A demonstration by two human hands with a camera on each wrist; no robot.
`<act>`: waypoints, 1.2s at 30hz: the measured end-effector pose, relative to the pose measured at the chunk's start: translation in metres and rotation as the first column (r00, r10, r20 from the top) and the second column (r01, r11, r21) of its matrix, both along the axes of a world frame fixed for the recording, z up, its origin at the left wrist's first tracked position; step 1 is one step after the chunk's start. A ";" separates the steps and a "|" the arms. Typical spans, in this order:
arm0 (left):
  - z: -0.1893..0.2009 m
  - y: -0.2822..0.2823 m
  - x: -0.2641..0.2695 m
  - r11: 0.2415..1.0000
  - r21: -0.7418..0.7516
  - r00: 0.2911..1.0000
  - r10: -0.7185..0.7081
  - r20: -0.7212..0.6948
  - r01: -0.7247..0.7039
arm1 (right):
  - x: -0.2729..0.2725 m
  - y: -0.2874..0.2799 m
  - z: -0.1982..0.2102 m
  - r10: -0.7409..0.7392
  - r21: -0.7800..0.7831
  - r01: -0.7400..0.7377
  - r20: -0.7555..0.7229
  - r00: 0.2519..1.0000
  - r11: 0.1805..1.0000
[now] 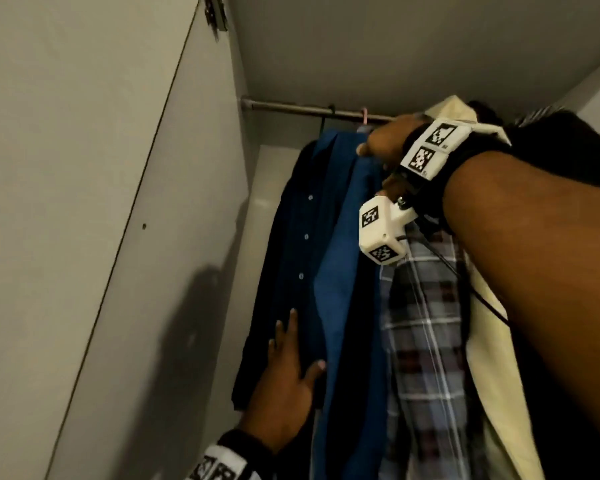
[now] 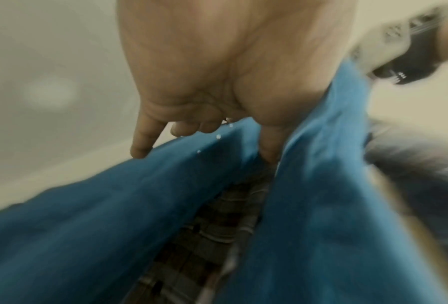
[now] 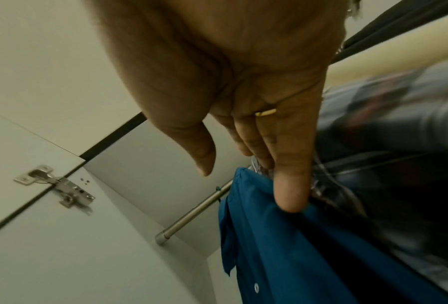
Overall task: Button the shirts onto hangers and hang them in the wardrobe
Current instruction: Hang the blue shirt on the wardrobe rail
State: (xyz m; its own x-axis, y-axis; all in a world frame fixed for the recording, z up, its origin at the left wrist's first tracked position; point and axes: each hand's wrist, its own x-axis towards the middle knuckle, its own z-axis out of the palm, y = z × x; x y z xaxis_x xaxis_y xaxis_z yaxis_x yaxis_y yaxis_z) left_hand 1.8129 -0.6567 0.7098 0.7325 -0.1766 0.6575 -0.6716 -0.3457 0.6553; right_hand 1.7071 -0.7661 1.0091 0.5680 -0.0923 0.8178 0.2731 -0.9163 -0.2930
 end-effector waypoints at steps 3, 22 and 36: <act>-0.036 0.021 -0.031 0.992 -0.090 0.995 -0.095 -0.016 0.094 | -0.030 -0.009 -0.048 0.189 0.250 -0.161 -0.094 0.977 0.955; -0.258 0.223 -0.344 0.985 0.088 0.917 0.172 -0.360 -0.150 | -0.229 0.098 -0.466 0.650 0.687 -0.309 -0.311 0.693 0.658; -0.256 0.354 -0.478 0.767 -0.274 0.736 0.638 0.227 -0.580 | -0.334 0.238 -0.516 0.761 0.720 -0.363 -0.351 0.546 0.592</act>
